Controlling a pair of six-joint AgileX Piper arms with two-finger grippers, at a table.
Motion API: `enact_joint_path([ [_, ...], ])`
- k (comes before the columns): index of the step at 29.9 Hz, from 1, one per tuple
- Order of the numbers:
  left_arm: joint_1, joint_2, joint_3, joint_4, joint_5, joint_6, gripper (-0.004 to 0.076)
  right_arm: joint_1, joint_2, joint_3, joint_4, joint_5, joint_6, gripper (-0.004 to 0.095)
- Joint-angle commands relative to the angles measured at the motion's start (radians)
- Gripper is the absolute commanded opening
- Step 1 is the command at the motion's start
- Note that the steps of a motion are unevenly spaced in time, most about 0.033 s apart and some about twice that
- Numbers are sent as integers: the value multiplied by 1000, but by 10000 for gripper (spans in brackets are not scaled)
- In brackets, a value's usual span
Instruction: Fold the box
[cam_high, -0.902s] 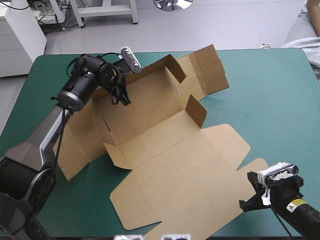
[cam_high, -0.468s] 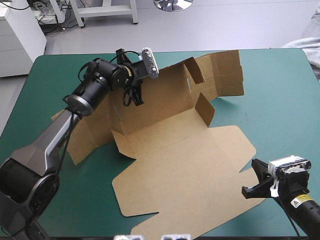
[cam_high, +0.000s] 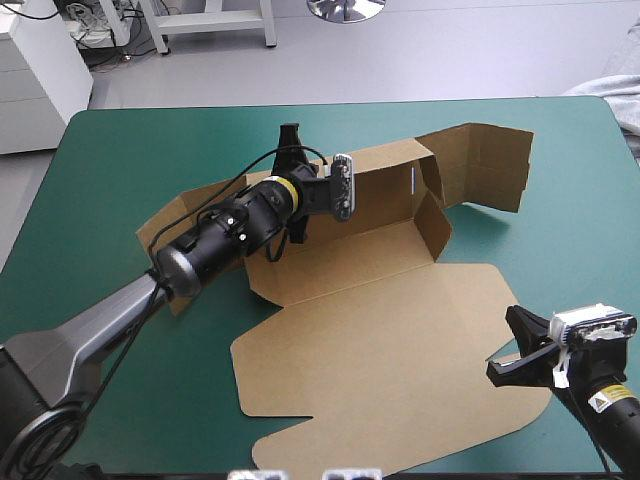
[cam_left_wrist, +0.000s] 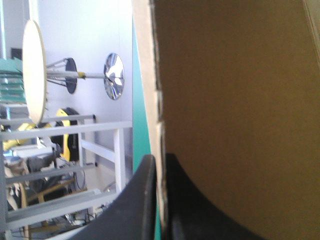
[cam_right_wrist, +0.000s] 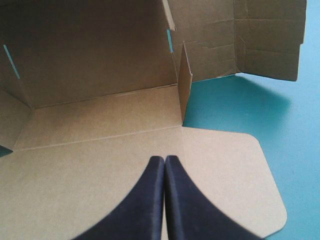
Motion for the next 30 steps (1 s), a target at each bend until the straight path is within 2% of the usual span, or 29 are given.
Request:
enact_joint_path([
  [1,-9,-119,113,101,-169,-41,-10,-1,17,-68,21,-67,9,-19],
  [4,-9,-173,227,253,-283,-117,-10,-1,42,-96,21,-63,28,-19],
  [11,-7,-210,365,521,-363,-297,-10,-1,133,-152,21,-58,31,-19],
  [16,-7,-213,368,618,-337,-457,-10,-1,218,-220,12,-57,31,-19],
  [19,-7,-219,368,634,-322,-477,-10,-1,302,-302,5,-41,31,-19],
  [26,-7,-247,368,634,-329,-493,-10,-1,548,-581,-13,58,25,-19],
  [30,-7,-247,368,628,-318,-530,-10,-1,729,-816,-47,187,28,-19],
])
